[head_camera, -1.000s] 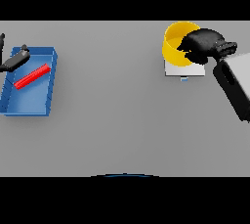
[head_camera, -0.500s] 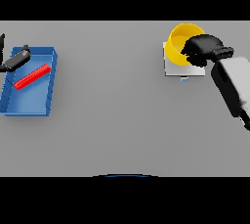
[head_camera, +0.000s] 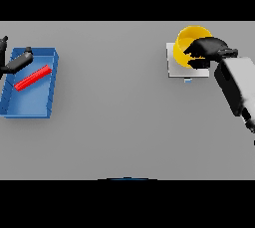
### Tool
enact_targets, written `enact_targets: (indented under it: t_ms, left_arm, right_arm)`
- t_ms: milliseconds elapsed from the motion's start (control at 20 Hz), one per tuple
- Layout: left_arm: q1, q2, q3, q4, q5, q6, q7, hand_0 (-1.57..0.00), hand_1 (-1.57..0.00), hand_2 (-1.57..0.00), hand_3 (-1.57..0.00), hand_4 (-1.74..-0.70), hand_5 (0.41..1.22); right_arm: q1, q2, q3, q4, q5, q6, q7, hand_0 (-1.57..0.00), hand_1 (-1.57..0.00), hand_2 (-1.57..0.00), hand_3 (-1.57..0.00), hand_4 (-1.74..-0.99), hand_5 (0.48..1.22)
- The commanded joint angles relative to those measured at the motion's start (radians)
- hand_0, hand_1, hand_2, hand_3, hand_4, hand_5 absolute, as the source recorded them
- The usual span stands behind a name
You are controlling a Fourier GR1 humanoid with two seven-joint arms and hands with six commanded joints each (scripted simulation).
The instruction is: Pick up the red beaker and tilt it to pour out 1 green nut into yellow bowl. Pick up the yellow bowl and place it on the metallic measuring scale.
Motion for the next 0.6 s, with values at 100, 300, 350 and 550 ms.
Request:
enact_targets:
  t_ms: [100,300,350,550]
  left_arm:
    - [-0.024,-0.010,-0.001,0.022,-0.006,-0.008,0.010,0.00,0.00,0.00,0.00,-0.81,0.742]
    - [-0.018,-0.022,-0.004,0.037,-0.012,-0.002,-0.014,0.00,0.00,0.00,0.00,-0.81,0.739]
    - [-0.014,-0.019,-0.003,0.034,-0.008,-0.004,-0.013,0.00,0.00,0.00,0.00,-0.81,0.737]
    - [-0.026,-0.024,-0.001,0.036,-0.010,0.001,-0.002,0.00,0.00,0.00,0.00,-0.82,0.733]
  right_arm:
    - [-0.016,-0.002,-0.004,0.031,-0.002,0.017,-0.022,-0.62,-0.55,-0.69,-0.67,-1.444,0.887]
    - [-0.021,0.000,0.004,0.055,0.004,0.024,-0.060,-0.25,-0.23,-0.39,-0.54,-1.385,0.780]
    - [-0.025,0.001,0.010,0.059,0.011,0.022,-0.063,-0.20,-0.18,-0.34,-0.51,-1.372,0.766]
    - [-0.042,0.008,0.023,0.088,0.027,0.031,-0.083,-0.08,-0.07,-0.17,-0.39,-1.325,0.737]
